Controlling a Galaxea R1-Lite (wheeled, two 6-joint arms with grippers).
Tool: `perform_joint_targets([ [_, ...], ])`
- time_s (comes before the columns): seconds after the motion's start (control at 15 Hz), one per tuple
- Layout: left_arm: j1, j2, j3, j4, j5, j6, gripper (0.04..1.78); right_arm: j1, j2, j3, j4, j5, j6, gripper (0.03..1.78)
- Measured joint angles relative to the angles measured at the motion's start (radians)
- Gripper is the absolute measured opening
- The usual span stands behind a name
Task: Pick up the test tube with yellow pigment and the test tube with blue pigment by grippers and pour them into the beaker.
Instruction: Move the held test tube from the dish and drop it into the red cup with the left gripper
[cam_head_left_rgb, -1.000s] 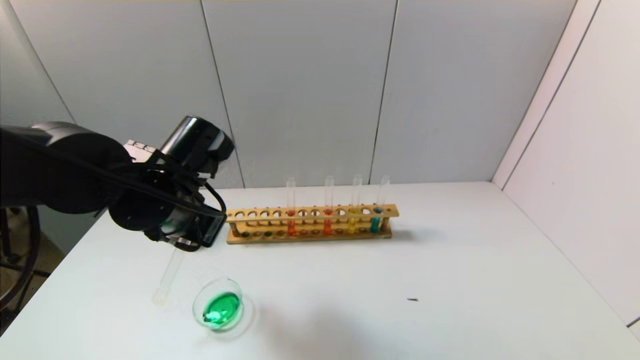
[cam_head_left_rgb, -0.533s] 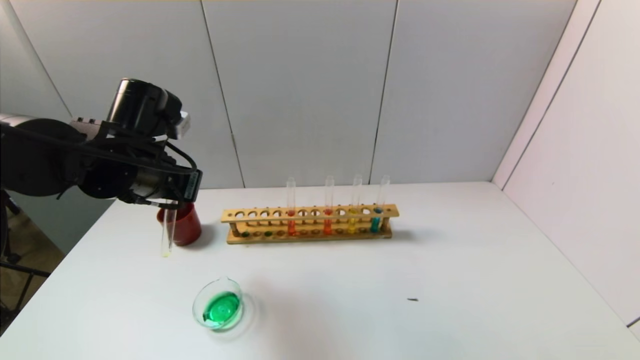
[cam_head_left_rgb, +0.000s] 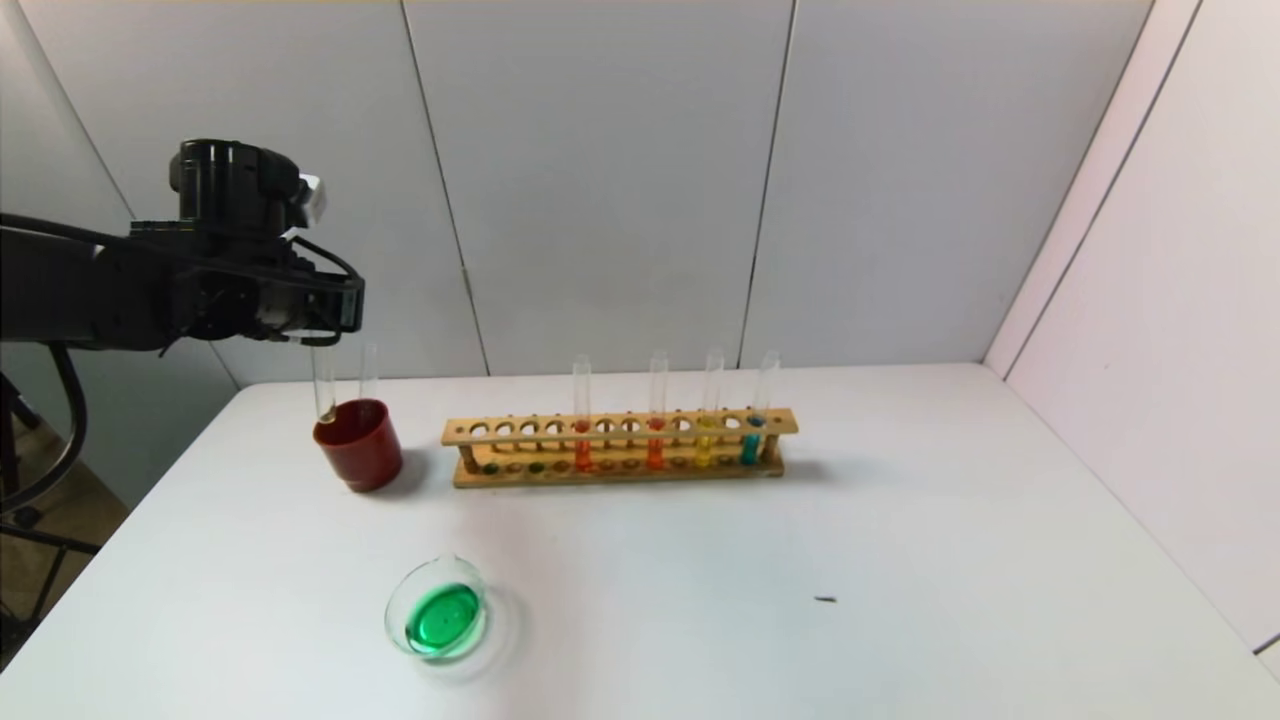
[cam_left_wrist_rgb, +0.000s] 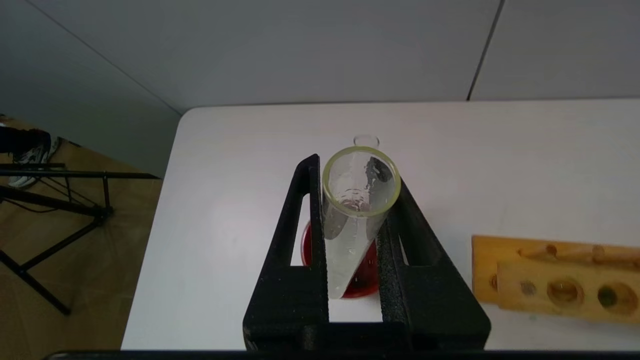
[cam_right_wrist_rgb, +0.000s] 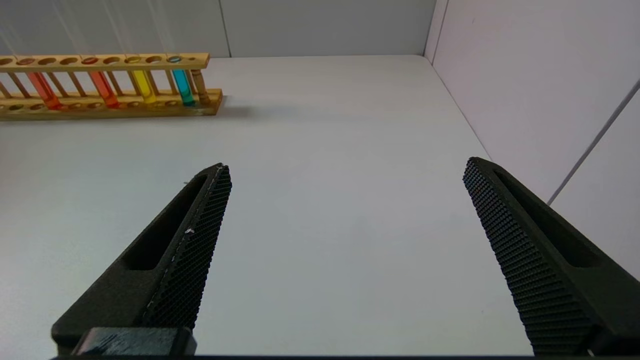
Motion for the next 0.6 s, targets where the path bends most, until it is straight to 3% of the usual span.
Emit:
perform_joint_targets([
  [0.6,0.036,0.155,-0.033,-0.106,-0.007,-0.012,0.32,0.000,0.000,0.000,0.000,0.000,0.000,1.70],
])
